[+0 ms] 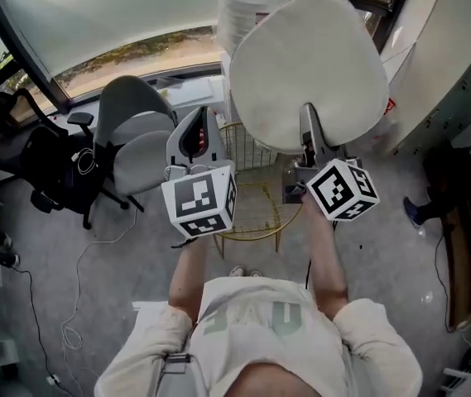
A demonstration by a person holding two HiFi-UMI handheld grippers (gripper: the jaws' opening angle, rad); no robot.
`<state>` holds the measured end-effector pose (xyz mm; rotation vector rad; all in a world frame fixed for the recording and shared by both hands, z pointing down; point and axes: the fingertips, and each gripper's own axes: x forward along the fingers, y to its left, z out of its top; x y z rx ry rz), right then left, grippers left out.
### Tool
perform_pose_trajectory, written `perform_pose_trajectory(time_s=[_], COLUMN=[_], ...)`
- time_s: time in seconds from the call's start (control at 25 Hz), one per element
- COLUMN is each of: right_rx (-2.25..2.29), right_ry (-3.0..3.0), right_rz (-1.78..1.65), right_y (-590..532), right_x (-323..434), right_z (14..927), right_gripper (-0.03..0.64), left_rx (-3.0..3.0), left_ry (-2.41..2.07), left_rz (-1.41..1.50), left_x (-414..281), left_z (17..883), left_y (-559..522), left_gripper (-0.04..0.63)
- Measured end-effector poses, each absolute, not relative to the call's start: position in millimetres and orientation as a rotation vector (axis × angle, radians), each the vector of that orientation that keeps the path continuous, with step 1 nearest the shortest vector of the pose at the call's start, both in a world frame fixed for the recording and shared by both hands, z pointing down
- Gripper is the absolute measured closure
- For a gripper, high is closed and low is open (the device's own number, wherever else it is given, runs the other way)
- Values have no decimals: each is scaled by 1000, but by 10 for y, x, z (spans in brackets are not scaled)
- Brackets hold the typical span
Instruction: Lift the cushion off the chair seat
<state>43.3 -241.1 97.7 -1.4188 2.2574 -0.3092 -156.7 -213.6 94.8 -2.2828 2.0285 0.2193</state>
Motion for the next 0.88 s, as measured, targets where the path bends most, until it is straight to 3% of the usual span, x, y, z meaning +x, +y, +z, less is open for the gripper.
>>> perform_pose_trajectory(time_s=[0.36,0.88], right_rx=[-1568,-1549], right_ry=[2446,2536], right_rz=[289,331], right_y=[-1748,-1584], right_x=[-10,-240], right_z=[828,1105], right_gripper=[574,574], left_rx=[-2203,-2220], left_ry=[1985,2011], left_rz=[298,294], left_x=[-1705,-1752], left_z=[751,921], left_y=[-1710,-1491], left_gripper=[583,583])
